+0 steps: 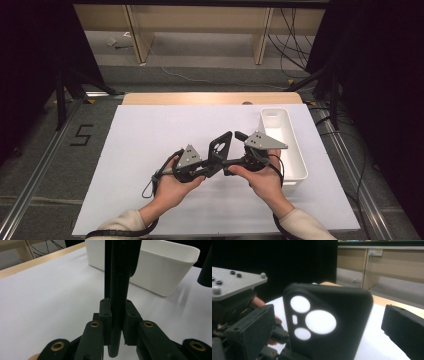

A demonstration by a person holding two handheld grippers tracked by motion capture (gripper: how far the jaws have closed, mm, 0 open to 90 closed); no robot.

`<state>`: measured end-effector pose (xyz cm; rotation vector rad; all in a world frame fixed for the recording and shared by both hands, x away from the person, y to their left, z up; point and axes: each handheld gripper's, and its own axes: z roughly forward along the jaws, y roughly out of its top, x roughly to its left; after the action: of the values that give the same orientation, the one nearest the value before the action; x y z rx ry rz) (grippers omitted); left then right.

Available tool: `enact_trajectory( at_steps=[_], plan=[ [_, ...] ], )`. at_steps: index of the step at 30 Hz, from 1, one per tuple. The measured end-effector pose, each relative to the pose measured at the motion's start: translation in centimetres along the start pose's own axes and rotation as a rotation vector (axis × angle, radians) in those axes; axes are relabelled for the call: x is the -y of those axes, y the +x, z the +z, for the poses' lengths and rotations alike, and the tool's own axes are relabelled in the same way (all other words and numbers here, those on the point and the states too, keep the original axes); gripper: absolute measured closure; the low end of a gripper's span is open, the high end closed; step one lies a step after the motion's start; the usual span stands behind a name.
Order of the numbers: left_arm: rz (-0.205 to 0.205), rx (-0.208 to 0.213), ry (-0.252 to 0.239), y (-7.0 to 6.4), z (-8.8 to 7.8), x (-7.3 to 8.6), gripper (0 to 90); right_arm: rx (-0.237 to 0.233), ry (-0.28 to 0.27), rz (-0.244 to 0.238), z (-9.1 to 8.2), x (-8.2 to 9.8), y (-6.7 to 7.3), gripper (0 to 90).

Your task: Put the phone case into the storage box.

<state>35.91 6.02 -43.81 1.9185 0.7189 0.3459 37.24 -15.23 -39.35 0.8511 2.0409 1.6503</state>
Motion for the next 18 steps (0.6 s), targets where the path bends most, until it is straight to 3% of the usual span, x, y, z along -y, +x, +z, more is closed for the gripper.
enact_trajectory(
  at_steps=[6, 18],
  plan=[
    [0.003, 0.005, 0.002, -0.15, 0.16, -0.02, 79.9, 0.011, -0.015, -0.009, 0.85, -0.23, 0.50, 0.7],
    [0.004, 0.010, -0.005, -0.32, 0.13, -0.08, 79.9, 0.041, -0.045, -0.001, 0.87, -0.21, 0.53, 6.3]
  ],
)
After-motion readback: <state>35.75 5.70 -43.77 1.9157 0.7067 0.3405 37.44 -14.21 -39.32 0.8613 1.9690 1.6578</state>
